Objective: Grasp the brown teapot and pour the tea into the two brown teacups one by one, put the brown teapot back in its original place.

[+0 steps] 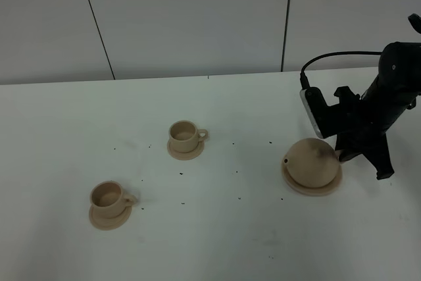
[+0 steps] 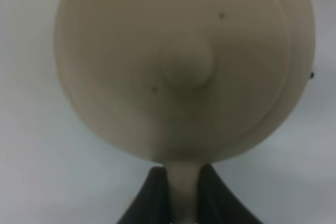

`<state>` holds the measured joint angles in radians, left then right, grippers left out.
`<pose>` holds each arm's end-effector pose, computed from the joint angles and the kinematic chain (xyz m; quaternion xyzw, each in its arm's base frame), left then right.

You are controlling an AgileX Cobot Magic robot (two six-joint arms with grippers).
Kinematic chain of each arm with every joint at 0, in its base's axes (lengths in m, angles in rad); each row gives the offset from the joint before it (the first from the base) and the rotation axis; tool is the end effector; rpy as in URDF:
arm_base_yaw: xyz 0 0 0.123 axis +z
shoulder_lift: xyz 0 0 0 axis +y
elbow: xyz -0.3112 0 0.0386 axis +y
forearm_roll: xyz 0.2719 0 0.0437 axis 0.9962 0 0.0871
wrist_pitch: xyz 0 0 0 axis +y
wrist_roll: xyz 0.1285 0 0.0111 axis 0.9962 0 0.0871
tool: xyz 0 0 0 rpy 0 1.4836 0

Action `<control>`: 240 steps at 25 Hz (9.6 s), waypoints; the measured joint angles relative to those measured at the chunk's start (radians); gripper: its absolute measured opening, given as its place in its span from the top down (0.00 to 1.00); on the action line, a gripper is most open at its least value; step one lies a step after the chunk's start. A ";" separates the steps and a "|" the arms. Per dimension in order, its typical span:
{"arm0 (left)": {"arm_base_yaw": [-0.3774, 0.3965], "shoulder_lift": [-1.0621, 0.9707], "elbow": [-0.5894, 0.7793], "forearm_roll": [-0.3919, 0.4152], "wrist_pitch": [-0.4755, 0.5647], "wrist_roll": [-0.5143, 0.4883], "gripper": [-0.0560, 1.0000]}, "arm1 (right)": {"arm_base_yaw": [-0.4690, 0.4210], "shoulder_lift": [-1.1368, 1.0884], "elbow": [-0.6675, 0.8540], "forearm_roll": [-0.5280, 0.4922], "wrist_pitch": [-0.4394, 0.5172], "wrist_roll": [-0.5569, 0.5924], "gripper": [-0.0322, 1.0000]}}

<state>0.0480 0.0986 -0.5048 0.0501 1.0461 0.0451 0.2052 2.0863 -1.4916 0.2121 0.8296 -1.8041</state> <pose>0.0359 0.0073 0.2719 -0.0009 0.8729 0.0477 0.4855 0.4536 0.1149 0.1350 -0.8003 0.5820 -0.0233 0.1424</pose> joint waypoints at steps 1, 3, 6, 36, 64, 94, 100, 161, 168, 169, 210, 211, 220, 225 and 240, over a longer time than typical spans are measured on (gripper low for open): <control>0.000 0.000 0.000 0.000 0.000 0.000 0.73 | 0.000 0.000 0.000 0.004 0.004 0.000 0.87; 0.000 0.000 0.000 0.000 0.000 0.000 0.73 | 0.000 0.000 0.000 0.014 0.011 0.000 0.87; 0.000 0.000 0.000 0.000 0.000 0.000 0.73 | 0.000 0.000 0.000 0.023 0.016 0.000 0.87; 0.000 0.000 0.000 0.000 0.000 0.000 0.73 | 0.000 -0.010 0.000 0.069 0.039 0.023 0.87; 0.000 0.000 0.000 0.000 -0.001 0.000 0.73 | -0.002 -0.045 0.000 0.101 0.038 0.025 0.88; 0.000 0.000 0.000 0.000 -0.001 0.000 0.73 | -0.009 -0.050 -0.091 0.127 0.169 0.207 0.88; 0.000 0.000 0.000 0.000 -0.001 0.000 0.73 | -0.009 -0.050 -0.104 0.126 0.171 0.278 0.88; 0.000 0.000 0.000 0.000 -0.003 0.000 0.73 | 0.504 0.314 -0.828 0.026 0.393 0.676 0.88; 0.000 0.000 0.000 0.000 -0.003 0.000 0.73 | 0.533 0.373 -0.924 0.026 0.397 0.684 0.88; 0.000 0.000 0.000 0.000 -0.003 0.000 0.73 | 0.534 0.373 -0.925 0.028 0.397 0.684 0.88; 0.000 0.000 0.000 0.000 -0.003 -0.001 0.73 | 0.650 0.377 -0.926 -0.273 0.401 0.766 0.88; 0.000 0.000 0.000 0.000 -0.003 -0.001 0.73 | 0.654 0.377 -0.926 -0.288 0.401 0.771 0.88; 0.000 0.000 0.000 0.000 -0.003 0.000 0.73 | 0.682 0.377 -0.926 -0.403 0.402 0.823 0.88; 0.000 0.000 0.000 0.000 -0.003 0.000 0.73 | 0.694 0.377 -0.926 -0.421 0.400 0.835 0.88; 0.000 0.000 0.000 0.000 -0.003 0.000 0.73 | 0.757 0.377 -0.926 -0.531 0.339 0.864 0.88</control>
<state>0.0480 0.0986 -0.5048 0.0501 1.0433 0.0451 0.9626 2.4633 -2.4173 -0.3187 1.1684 -0.9401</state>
